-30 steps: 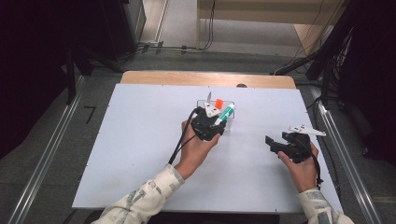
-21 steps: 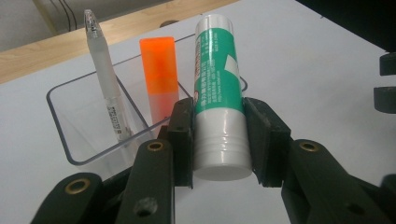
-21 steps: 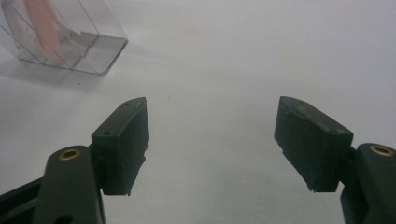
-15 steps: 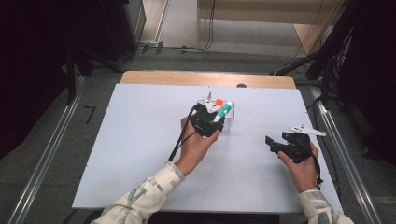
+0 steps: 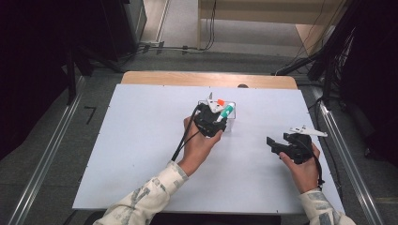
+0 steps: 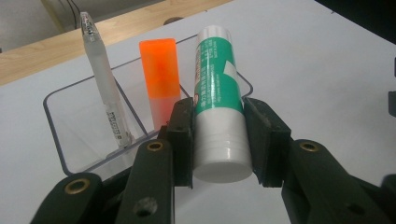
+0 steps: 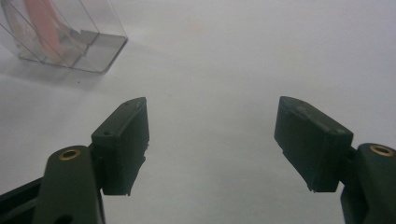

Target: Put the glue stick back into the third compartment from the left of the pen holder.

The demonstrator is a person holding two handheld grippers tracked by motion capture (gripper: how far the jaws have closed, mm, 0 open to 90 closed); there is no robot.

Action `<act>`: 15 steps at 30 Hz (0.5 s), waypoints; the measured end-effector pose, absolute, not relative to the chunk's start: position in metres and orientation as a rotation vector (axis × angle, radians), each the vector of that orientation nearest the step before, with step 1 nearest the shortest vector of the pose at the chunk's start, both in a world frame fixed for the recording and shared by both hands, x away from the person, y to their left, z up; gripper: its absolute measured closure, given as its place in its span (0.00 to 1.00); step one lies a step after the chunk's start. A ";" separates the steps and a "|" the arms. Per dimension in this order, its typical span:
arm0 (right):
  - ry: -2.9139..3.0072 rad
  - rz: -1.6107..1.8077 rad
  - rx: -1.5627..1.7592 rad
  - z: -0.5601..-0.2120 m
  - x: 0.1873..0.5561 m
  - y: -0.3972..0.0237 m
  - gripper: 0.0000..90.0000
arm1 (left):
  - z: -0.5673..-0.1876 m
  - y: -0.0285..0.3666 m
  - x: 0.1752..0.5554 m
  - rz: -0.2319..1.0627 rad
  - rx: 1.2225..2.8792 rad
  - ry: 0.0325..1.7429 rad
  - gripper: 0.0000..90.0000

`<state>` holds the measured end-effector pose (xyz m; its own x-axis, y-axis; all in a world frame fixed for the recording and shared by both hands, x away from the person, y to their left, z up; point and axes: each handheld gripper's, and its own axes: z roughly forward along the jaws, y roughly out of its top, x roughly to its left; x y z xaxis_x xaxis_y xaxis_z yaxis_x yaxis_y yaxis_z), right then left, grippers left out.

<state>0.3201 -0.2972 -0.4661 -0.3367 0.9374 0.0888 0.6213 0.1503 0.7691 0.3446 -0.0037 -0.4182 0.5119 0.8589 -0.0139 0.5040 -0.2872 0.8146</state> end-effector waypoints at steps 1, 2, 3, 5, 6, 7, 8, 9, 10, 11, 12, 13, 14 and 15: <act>2.022 1.034 1.487 -0.466 0.320 -0.297 0.28 | -0.418 -0.004 0.345 0.563 1.950 1.118 0.73; 2.022 1.034 1.487 -0.466 0.320 -0.297 0.28 | -0.418 -0.004 0.345 0.566 1.947 1.122 0.73; 2.022 1.034 1.486 -0.466 0.320 -0.297 0.28 | -0.417 -0.004 0.345 0.567 1.944 1.121 0.73; 2.024 1.033 1.485 -0.466 0.320 -0.297 0.28 | -0.417 -0.004 0.345 0.571 1.943 1.124 0.73; 2.023 1.034 1.487 -0.466 0.320 -0.297 0.28 | -0.416 -0.004 0.346 0.572 1.944 1.122 0.73; 2.023 1.034 1.488 -0.466 0.320 -0.297 0.28 | -0.416 -0.004 0.346 0.575 1.946 1.123 0.73; 2.024 1.034 1.488 -0.466 0.320 -0.297 0.28 | -0.416 -0.004 0.346 0.576 1.947 1.122 0.73; 2.024 1.034 1.489 -0.466 0.320 -0.297 0.28 | -0.416 -0.004 0.347 0.574 1.951 1.123 0.73; 2.023 1.035 1.490 -0.466 0.320 -0.297 0.28 | -0.416 -0.004 0.347 0.573 1.950 1.125 0.73; 2.023 1.035 1.489 -0.466 0.320 -0.297 0.28 | -0.416 -0.004 0.347 0.575 1.948 1.127 0.73; 2.023 1.035 1.488 -0.466 0.320 -0.297 0.28 | -0.416 -0.005 0.347 0.578 1.948 1.129 0.73; 2.023 1.035 1.488 -0.466 0.320 -0.297 0.28 | -0.416 -0.005 0.347 0.577 1.948 1.130 0.73; 2.023 1.034 1.491 -0.466 0.320 -0.297 0.28 | -0.417 -0.005 0.348 0.575 1.945 1.131 0.73; 2.023 1.035 1.492 -0.466 0.320 -0.297 0.28 | -0.416 -0.005 0.348 0.577 1.948 1.132 0.73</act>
<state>0.3203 -0.2971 -0.4663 -0.3362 0.9371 0.0941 0.6246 0.1470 0.7670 0.3476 -0.0047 -0.4165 0.4972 0.8677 -0.0044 0.5059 -0.2858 0.8139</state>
